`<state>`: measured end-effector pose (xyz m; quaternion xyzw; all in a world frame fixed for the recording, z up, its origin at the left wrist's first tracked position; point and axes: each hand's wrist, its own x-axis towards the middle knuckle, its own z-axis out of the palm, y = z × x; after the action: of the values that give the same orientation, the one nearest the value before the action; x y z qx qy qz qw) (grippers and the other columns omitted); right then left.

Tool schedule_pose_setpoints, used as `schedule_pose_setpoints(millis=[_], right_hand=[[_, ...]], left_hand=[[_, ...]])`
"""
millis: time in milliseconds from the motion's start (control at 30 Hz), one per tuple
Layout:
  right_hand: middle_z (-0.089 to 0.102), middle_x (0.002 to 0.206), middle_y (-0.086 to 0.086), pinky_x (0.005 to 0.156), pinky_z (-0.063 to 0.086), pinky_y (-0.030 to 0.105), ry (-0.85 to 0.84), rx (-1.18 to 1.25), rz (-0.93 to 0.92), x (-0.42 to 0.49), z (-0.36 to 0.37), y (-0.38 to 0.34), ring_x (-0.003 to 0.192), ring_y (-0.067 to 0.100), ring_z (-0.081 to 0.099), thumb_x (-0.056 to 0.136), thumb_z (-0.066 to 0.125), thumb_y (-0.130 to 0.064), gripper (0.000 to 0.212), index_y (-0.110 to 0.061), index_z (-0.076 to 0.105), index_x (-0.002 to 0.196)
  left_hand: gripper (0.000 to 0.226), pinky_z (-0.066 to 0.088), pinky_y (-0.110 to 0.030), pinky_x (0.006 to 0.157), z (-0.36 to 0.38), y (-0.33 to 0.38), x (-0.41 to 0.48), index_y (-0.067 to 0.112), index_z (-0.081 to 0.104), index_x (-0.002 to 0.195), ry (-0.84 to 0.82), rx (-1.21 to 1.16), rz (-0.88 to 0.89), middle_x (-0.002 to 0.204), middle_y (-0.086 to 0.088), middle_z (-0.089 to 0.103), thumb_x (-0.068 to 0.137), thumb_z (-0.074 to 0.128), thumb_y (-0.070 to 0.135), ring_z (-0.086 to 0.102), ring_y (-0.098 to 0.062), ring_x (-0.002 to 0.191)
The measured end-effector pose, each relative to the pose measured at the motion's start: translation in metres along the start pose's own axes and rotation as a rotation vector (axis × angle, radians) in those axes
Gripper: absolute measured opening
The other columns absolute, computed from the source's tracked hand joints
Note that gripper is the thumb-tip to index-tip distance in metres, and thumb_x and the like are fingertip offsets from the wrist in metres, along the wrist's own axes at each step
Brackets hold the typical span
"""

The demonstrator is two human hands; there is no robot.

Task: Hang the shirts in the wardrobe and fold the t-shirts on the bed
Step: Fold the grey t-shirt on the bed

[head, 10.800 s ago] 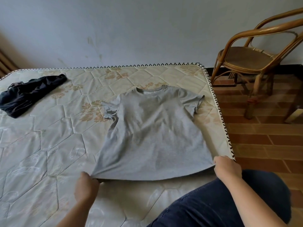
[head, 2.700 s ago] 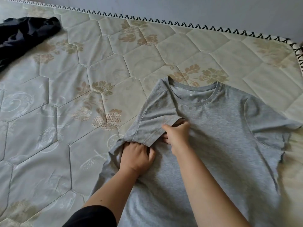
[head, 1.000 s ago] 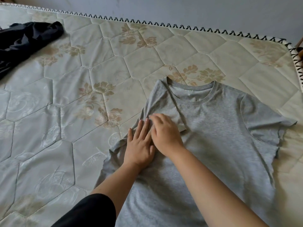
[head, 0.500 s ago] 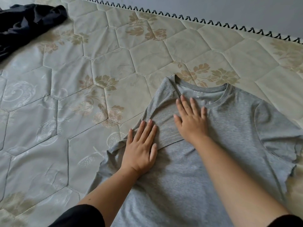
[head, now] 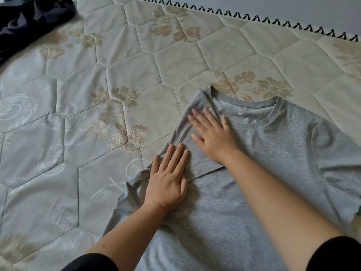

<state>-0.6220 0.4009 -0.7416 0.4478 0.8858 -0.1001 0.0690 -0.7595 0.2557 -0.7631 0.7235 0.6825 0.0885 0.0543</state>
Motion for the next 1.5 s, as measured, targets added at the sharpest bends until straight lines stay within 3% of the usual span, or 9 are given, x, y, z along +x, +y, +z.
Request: schedule_pose_setpoints(millis=[533, 600, 733, 800, 867, 967, 1167, 1367, 1500], right_hand=[[-0.026, 0.147, -0.016, 0.106, -0.024, 0.042, 0.082, 0.083, 0.344, -0.120, 0.028, 0.046, 0.138, 0.012, -0.027, 0.079, -0.011, -0.056, 0.066, -0.034, -0.014, 0.141], [-0.021, 0.149, -0.015, 0.108, -0.017, 0.046, 0.110, 0.100, 0.383, -0.143, 0.035, 0.047, 0.140, 0.011, -0.022, 0.082, -0.006, -0.055, 0.065, -0.032, -0.008, 0.143], [0.034, 0.150, 0.002, 0.102, 0.028, 0.060, 0.224, 0.103, 0.530, -0.195, 0.044, 0.037, 0.137, 0.021, 0.021, 0.091, 0.026, -0.040, 0.058, -0.015, 0.044, 0.140], [0.045, 0.144, 0.005, 0.097, 0.036, 0.060, 0.194, 0.129, 0.621, -0.212, 0.045, 0.026, 0.133, 0.025, 0.029, 0.089, 0.030, -0.037, 0.056, -0.012, 0.052, 0.134], [0.040, 0.148, 0.004, 0.101, 0.034, 0.059, 0.148, 0.138, 0.638, -0.222, 0.042, 0.020, 0.136, 0.026, 0.030, 0.089, 0.024, -0.041, 0.060, -0.014, 0.047, 0.138], [-0.006, 0.158, -0.006, 0.115, 0.003, 0.048, 0.030, 0.220, 0.619, -0.225, 0.037, 0.024, 0.146, 0.020, -0.004, 0.084, -0.004, -0.052, 0.073, -0.025, 0.005, 0.151], [-0.016, 0.157, -0.013, 0.114, -0.008, 0.045, -0.048, 0.492, 0.603, -0.225, 0.019, 0.036, 0.144, 0.014, -0.018, 0.102, 0.029, -0.035, 0.057, -0.029, 0.002, 0.151], [0.024, 0.155, -0.008, 0.117, 0.009, 0.042, 0.158, 0.807, 0.698, -0.216, 0.014, 0.049, 0.145, 0.014, 0.011, 0.097, 0.046, -0.022, 0.043, -0.019, 0.044, 0.140], [0.059, 0.123, 0.008, 0.094, 0.040, 0.027, 0.490, 0.893, 0.877, -0.214, 0.008, 0.063, 0.115, 0.021, 0.053, 0.092, 0.053, -0.016, 0.028, -0.010, 0.062, 0.117]], left_hand=[[0.066, 0.007, -0.048, 0.113, -0.004, 0.002, -0.001, 0.019, 0.027, 0.148, -0.034, -0.062, -0.016, 0.155, 0.003, 0.017, 0.084, 0.029, 0.036, 0.008, -0.015, 0.143], [0.066, 0.004, -0.046, 0.114, -0.005, 0.003, 0.000, 0.020, 0.024, 0.148, -0.034, -0.069, -0.021, 0.155, 0.005, 0.013, 0.084, 0.025, 0.038, 0.005, -0.014, 0.143], [0.072, -0.005, -0.043, 0.116, -0.010, 0.007, -0.001, 0.019, 0.016, 0.151, -0.086, -0.023, -0.027, 0.155, 0.007, 0.000, 0.082, 0.009, 0.043, -0.008, -0.011, 0.142], [0.077, -0.006, -0.047, 0.115, -0.017, 0.012, 0.001, 0.013, 0.017, 0.150, -0.140, 0.023, -0.030, 0.158, 0.001, 0.000, 0.081, 0.004, 0.043, -0.007, -0.016, 0.144], [0.070, -0.007, -0.049, 0.114, -0.024, 0.025, 0.004, 0.007, 0.020, 0.148, -0.194, 0.094, -0.060, 0.159, -0.008, 0.001, 0.087, 0.009, 0.039, -0.005, -0.025, 0.146], [0.049, -0.007, -0.049, 0.116, -0.030, 0.052, 0.006, 0.003, 0.025, 0.143, -0.209, 0.086, -0.181, 0.158, -0.015, -0.002, 0.096, 0.029, 0.019, -0.009, -0.030, 0.145], [0.067, -0.016, -0.038, 0.112, -0.010, 0.131, 0.010, 0.007, 0.022, 0.147, -0.186, -0.095, 0.142, 0.159, -0.008, 0.002, 0.085, 0.015, 0.030, -0.015, -0.018, 0.144], [0.075, -0.004, -0.038, 0.114, 0.018, 0.153, 0.016, 0.015, 0.020, 0.150, -0.117, -0.144, 0.230, 0.158, 0.002, 0.010, 0.080, 0.012, 0.042, -0.007, -0.006, 0.141], [0.071, 0.003, -0.040, 0.115, 0.020, 0.151, 0.016, 0.014, 0.026, 0.148, -0.093, -0.136, 0.227, 0.156, 0.002, 0.014, 0.082, 0.018, 0.040, 0.001, -0.007, 0.142]])
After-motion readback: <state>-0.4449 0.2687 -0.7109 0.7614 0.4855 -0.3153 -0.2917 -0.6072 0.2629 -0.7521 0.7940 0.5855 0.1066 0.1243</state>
